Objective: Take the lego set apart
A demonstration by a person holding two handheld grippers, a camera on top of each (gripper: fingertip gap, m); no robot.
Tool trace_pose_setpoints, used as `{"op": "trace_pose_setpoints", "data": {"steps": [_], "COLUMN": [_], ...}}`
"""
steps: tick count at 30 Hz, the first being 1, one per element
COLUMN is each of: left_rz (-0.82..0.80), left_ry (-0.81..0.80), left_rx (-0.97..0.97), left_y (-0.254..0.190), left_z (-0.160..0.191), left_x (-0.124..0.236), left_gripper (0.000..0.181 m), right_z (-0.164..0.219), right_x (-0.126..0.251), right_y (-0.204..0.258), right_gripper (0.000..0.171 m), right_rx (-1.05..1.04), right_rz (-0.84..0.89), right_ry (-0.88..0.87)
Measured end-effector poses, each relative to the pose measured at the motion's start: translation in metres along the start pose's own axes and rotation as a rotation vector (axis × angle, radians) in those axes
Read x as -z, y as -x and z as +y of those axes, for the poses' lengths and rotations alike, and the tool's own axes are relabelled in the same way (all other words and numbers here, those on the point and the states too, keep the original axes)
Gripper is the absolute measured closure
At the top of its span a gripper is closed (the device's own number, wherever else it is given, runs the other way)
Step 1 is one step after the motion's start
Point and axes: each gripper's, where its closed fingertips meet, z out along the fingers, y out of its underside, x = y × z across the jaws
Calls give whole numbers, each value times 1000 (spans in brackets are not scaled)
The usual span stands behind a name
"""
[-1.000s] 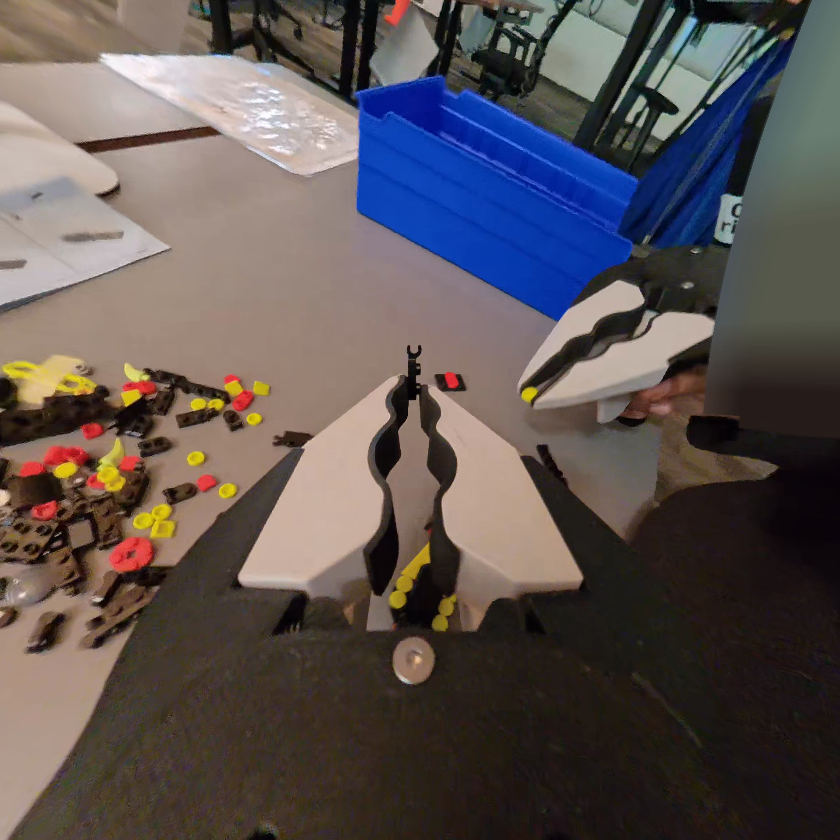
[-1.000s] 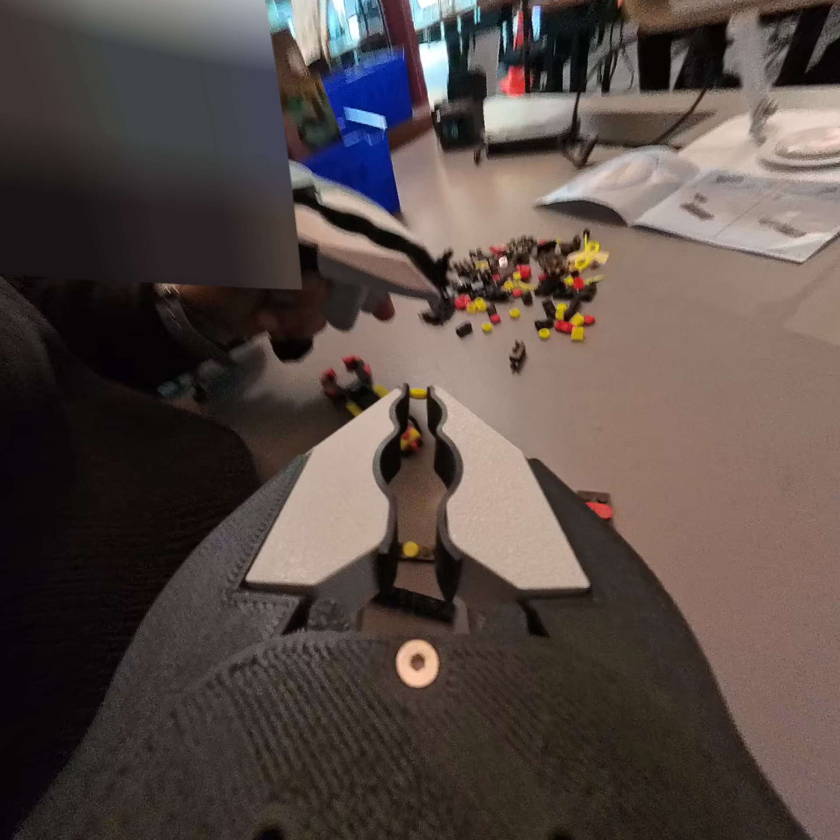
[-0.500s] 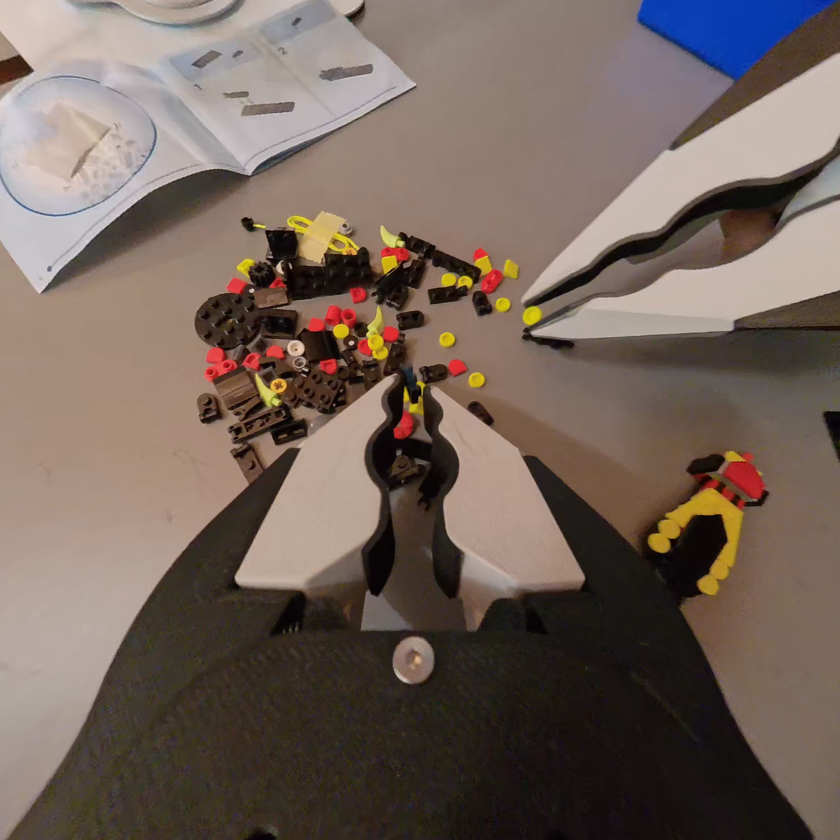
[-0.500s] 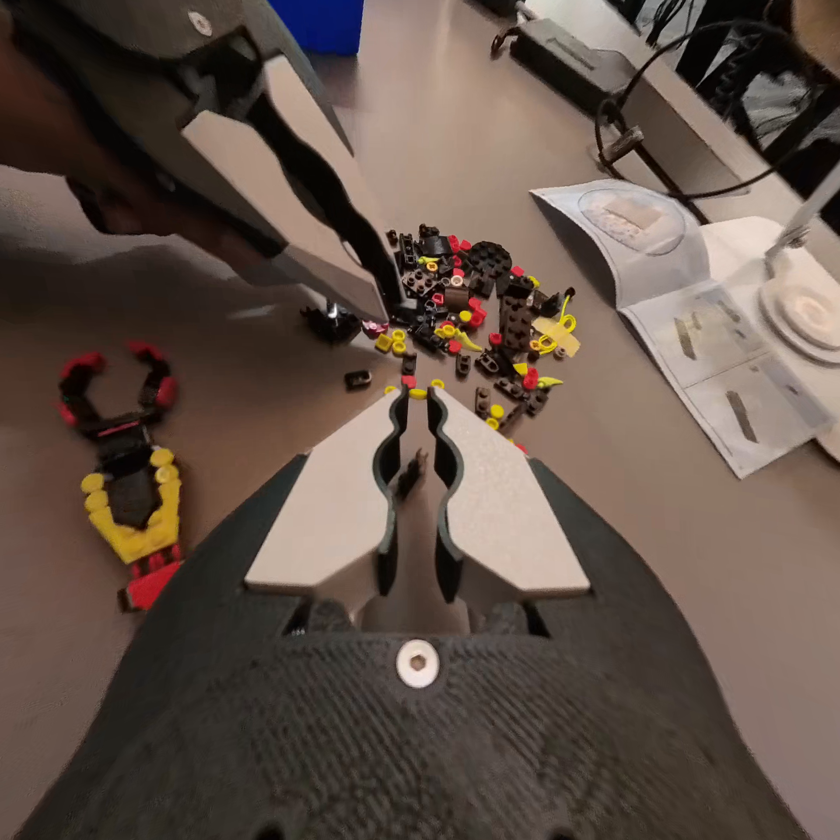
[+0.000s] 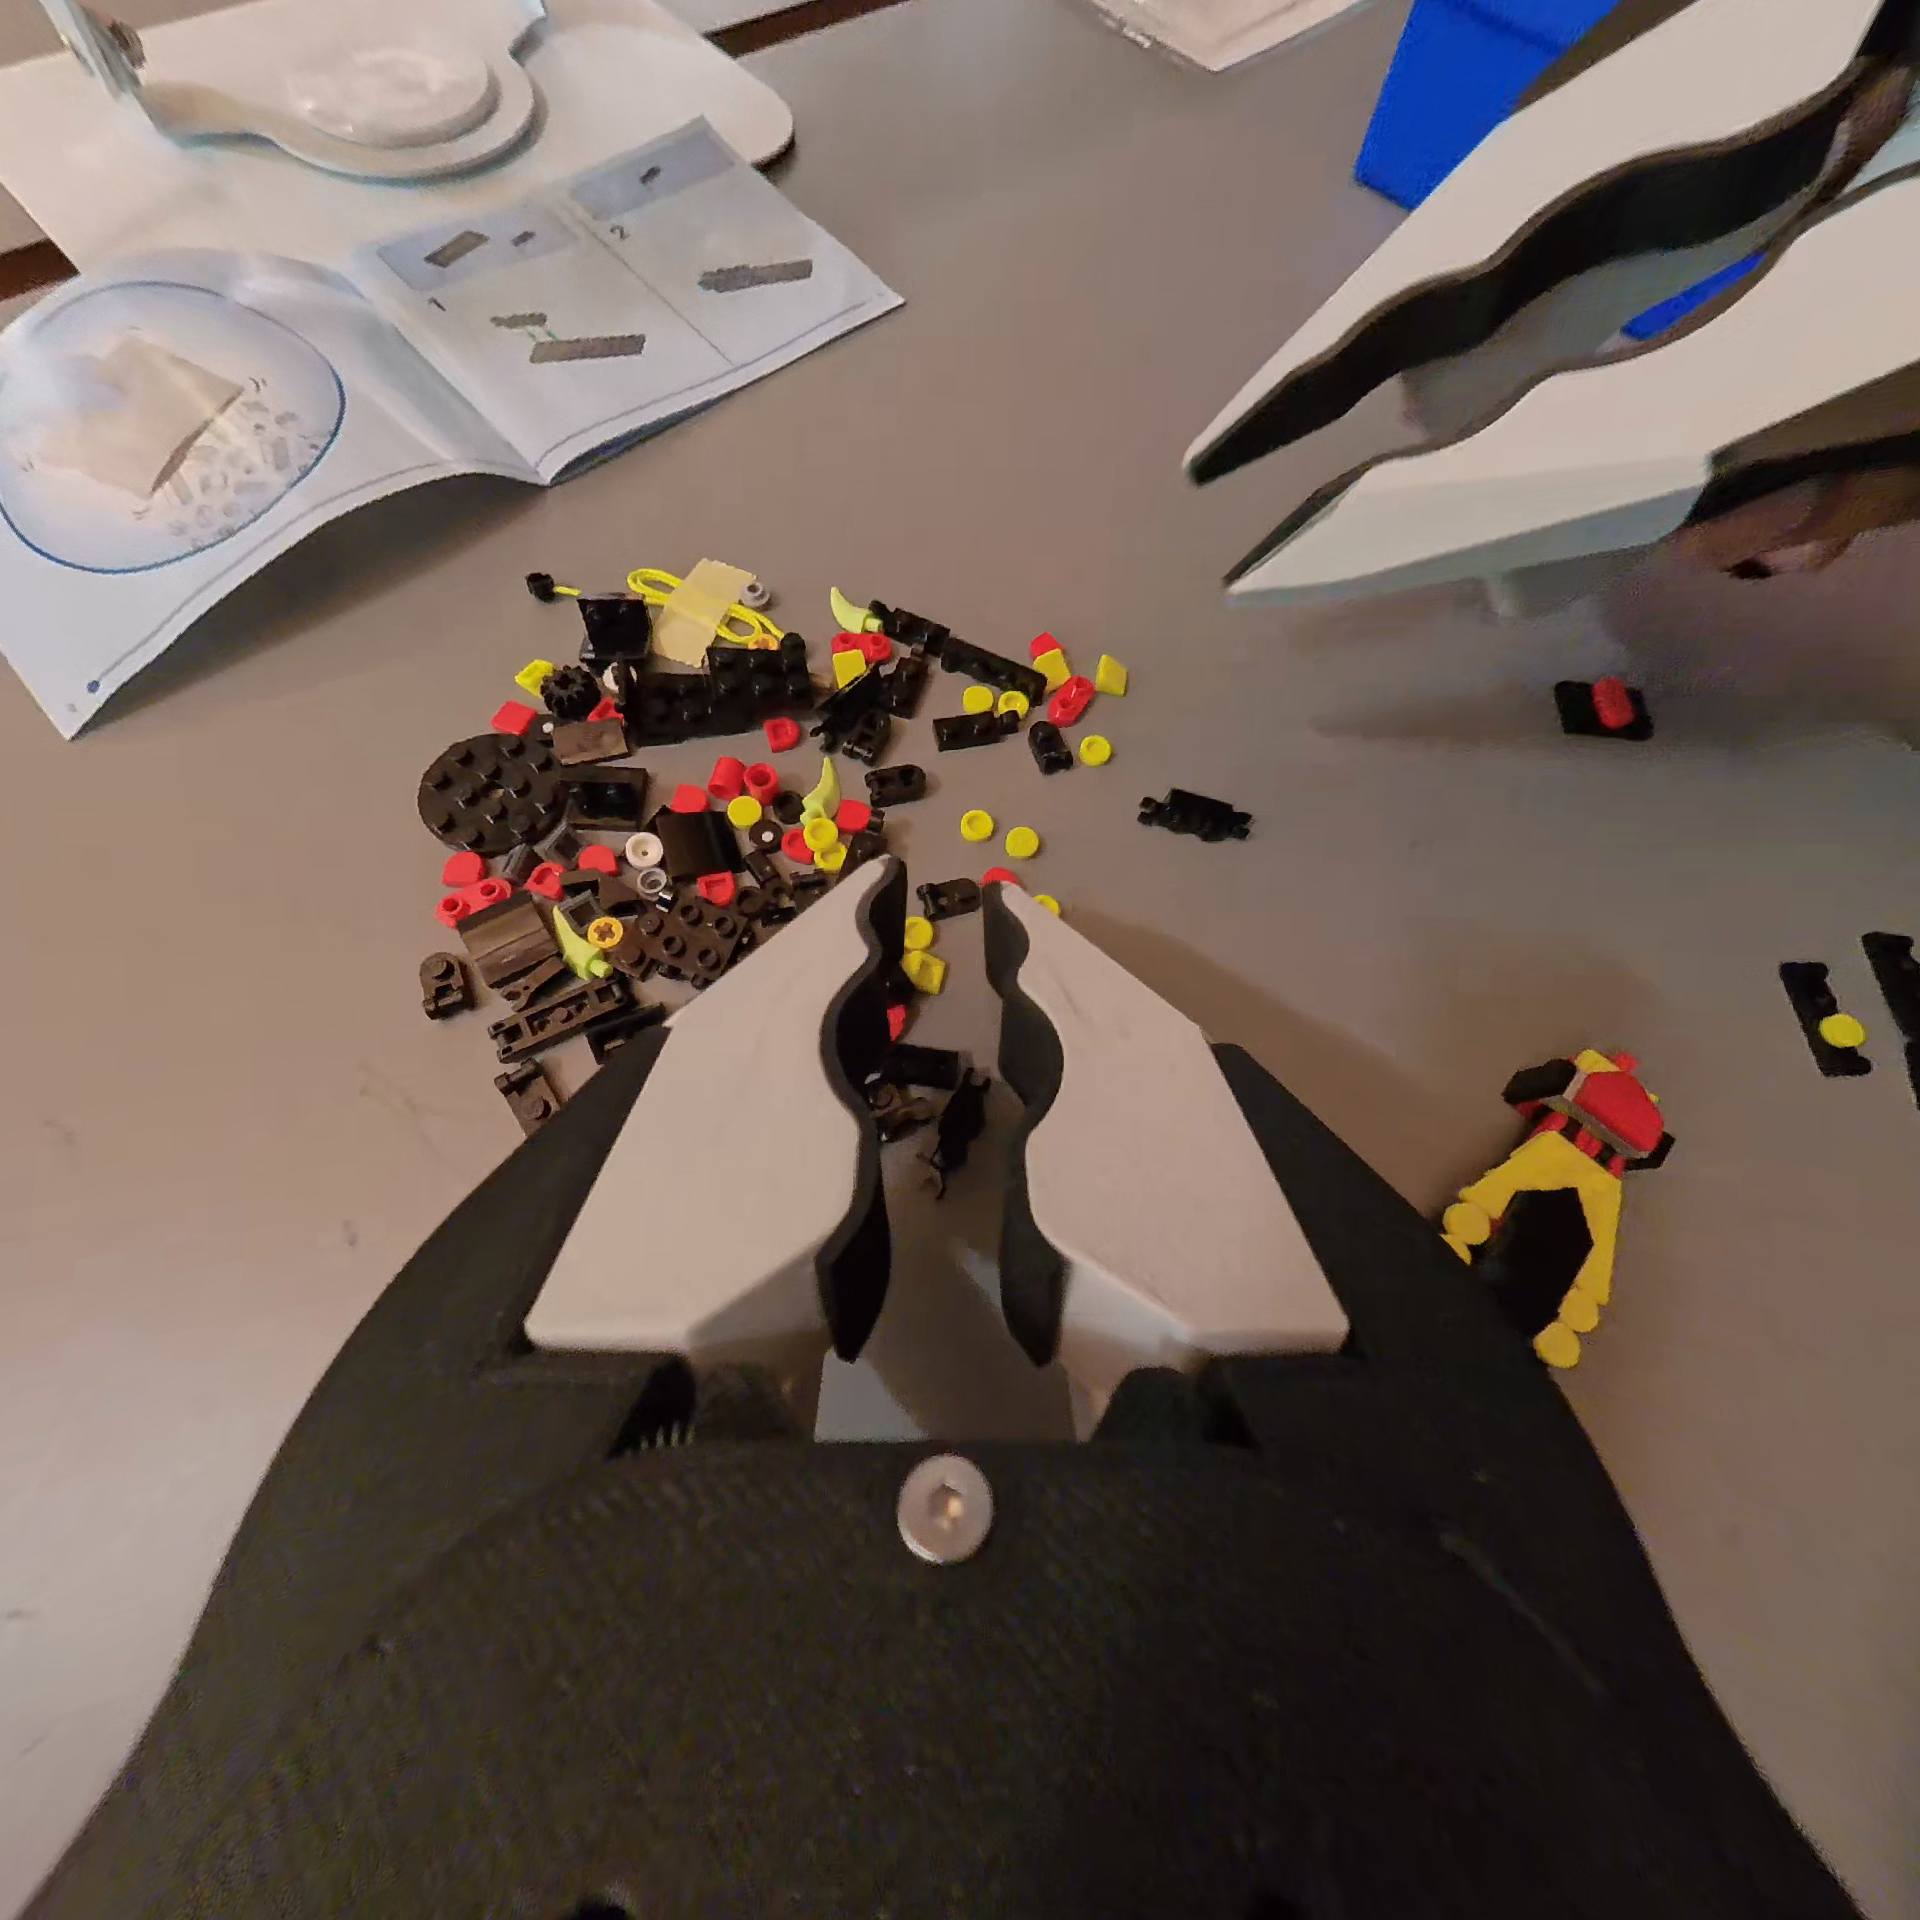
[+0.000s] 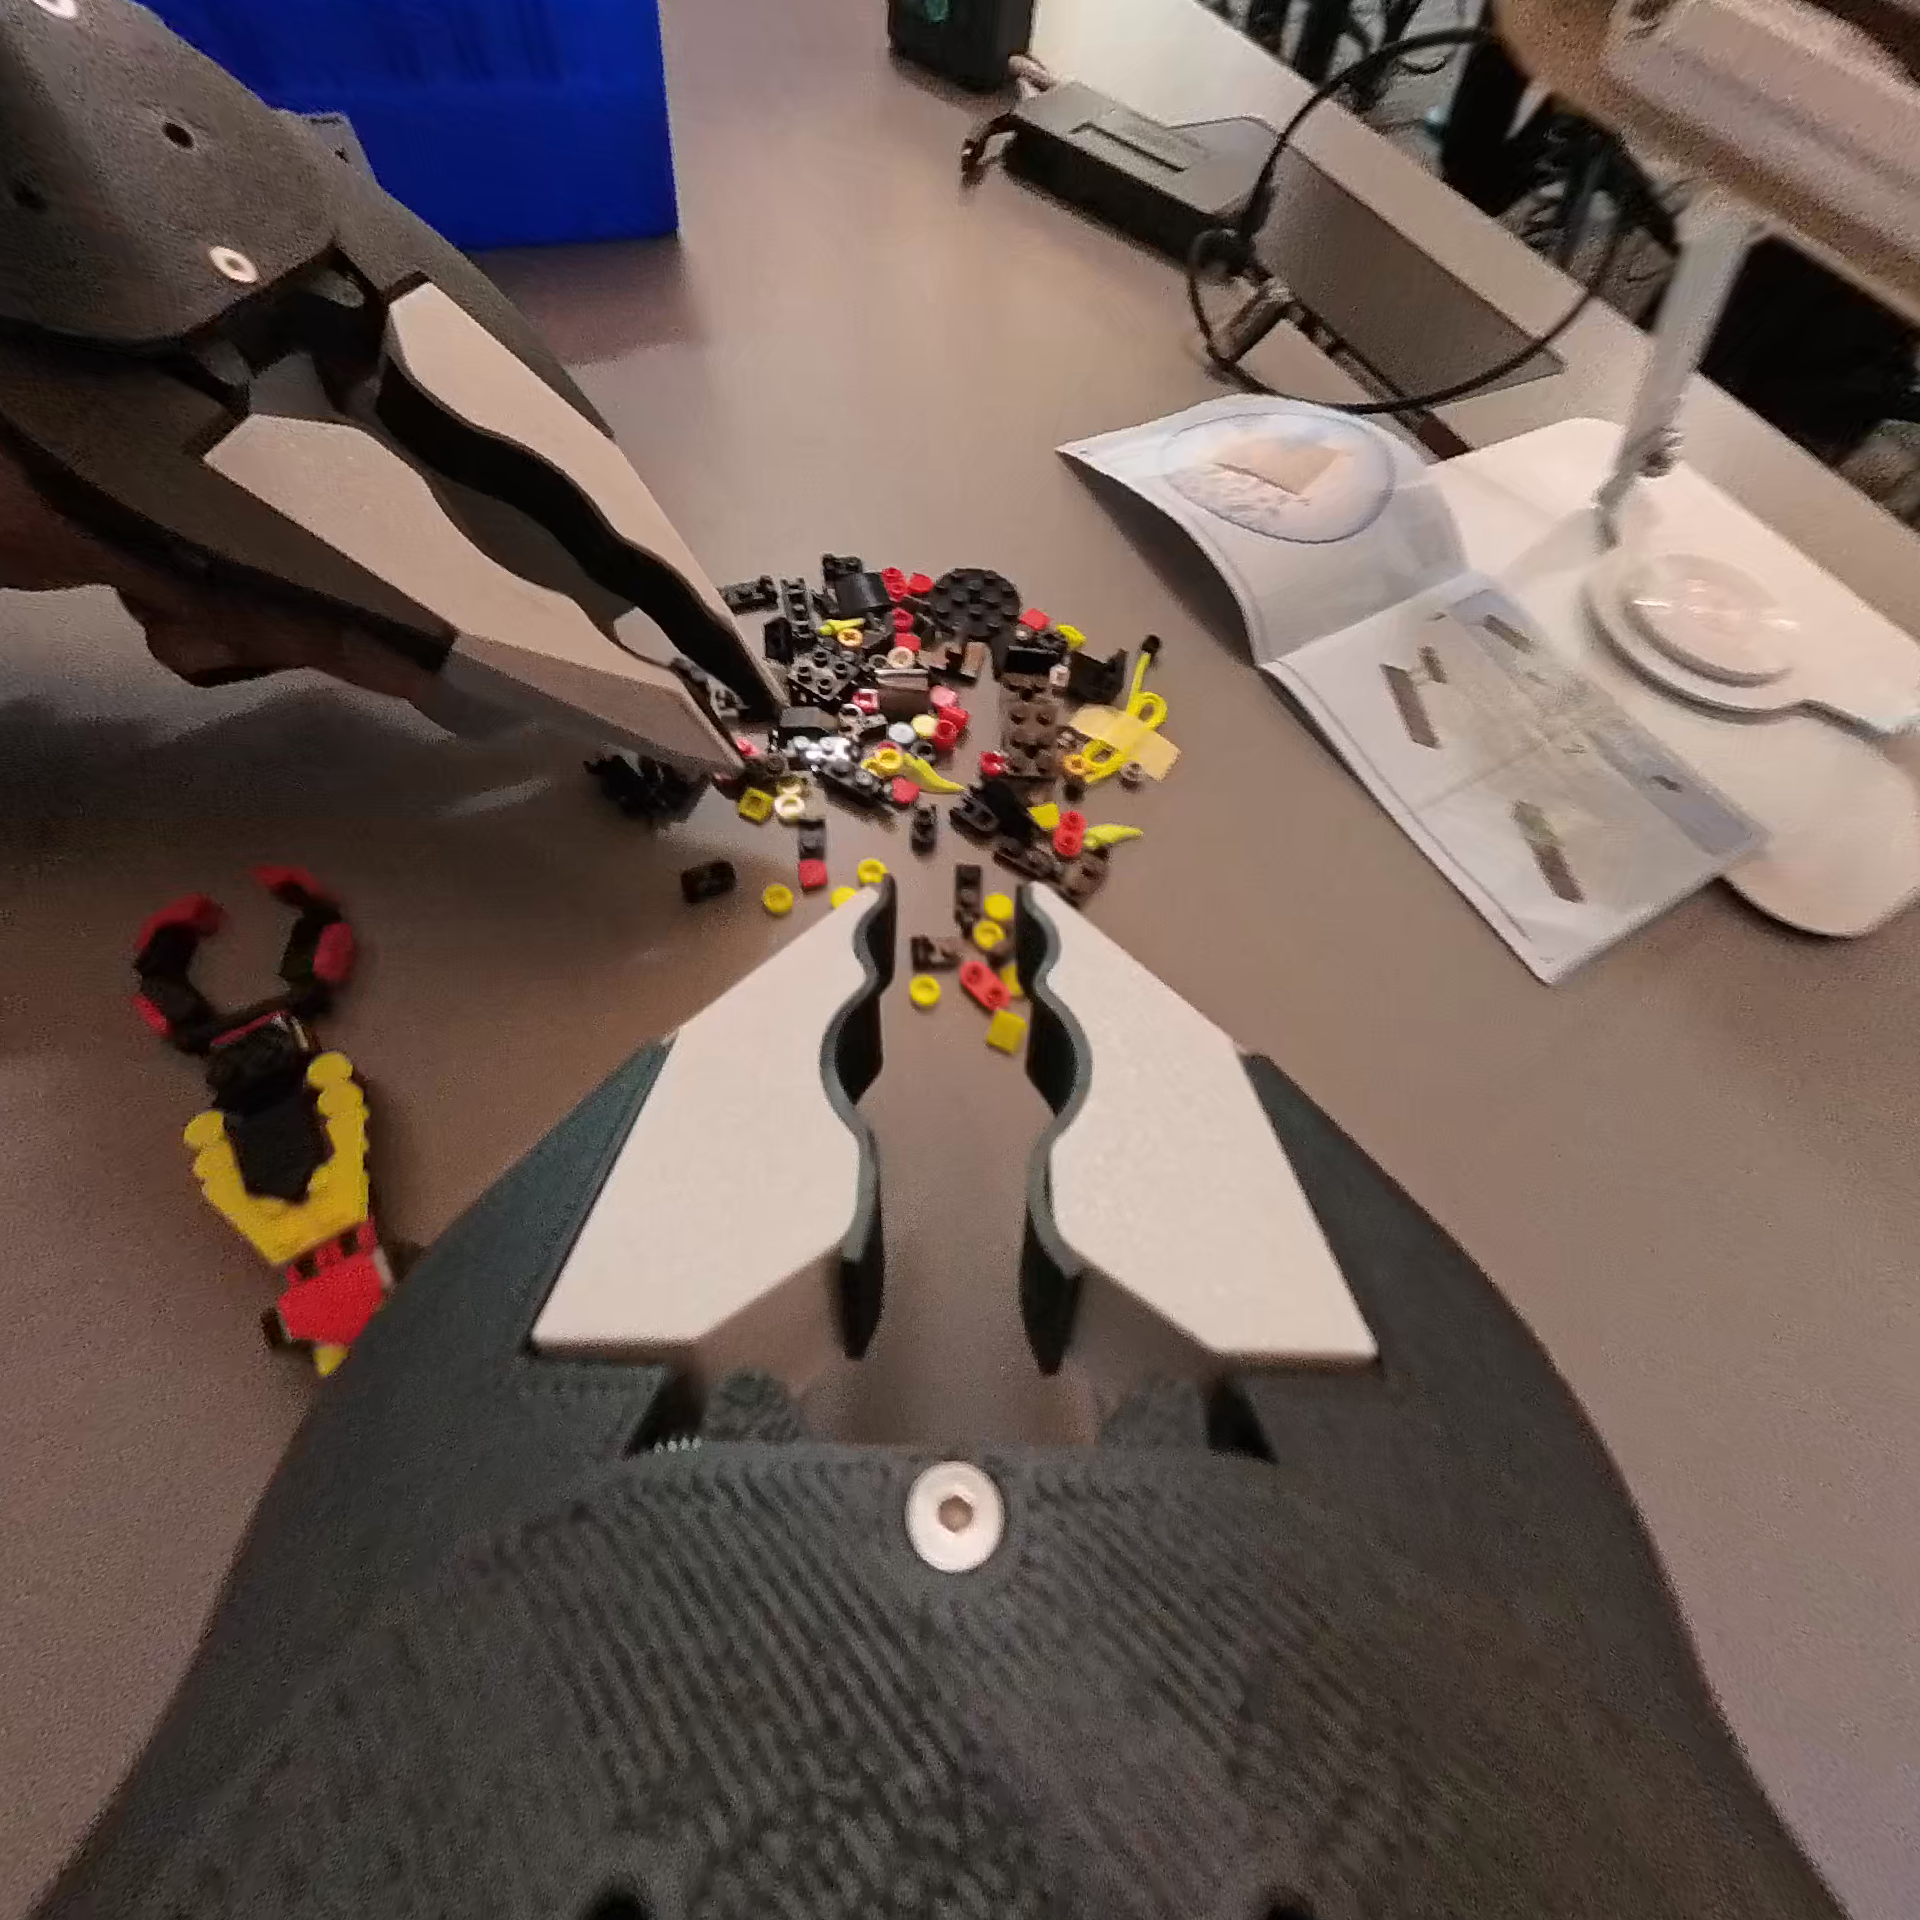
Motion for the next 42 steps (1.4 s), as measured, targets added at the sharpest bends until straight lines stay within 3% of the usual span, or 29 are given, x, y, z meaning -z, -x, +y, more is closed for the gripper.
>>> {"op": "trace_pose_setpoints", "data": {"steps": [10, 13, 19, 23, 27, 37, 41, 42], "left_rz": [99, 115, 113, 103, 119, 160, 171, 174], "left_ry": [-35, -31, -47, -43, -30, -24, -25, -28], "left_rx": [11, 5, 10, -5, -14, -27, -21, -21], "left_y": [-20, -25, -27, -28, -32, -40, -42, -42], "left_z": [-4, -3, -6, -5, -2, -1, -2, -2], "left_x": [-3, -7, -10, -10, -14, -13, -12, -12], "left_gripper": [169, 169, 170, 170, 171, 171, 171, 171], "right_z": [52, 74, 91, 88, 98, 121, 121, 121], "right_x": [125, 142, 127, 123, 115, 96, 97, 97], "right_y": [-9, 7, 39, 99, 113, 119, 126, 127], "right_gripper": [150, 151, 148, 136, 137, 129, 158, 159], "right_rx": [-162, -264, -295, -110, 104, 74, 73, 67], "right_rz": [253, 264, 110, -213, -165, -193, -245, -246], "right_ry": [-33, -43, 26, 55, 119, 281, 270, 269]}}
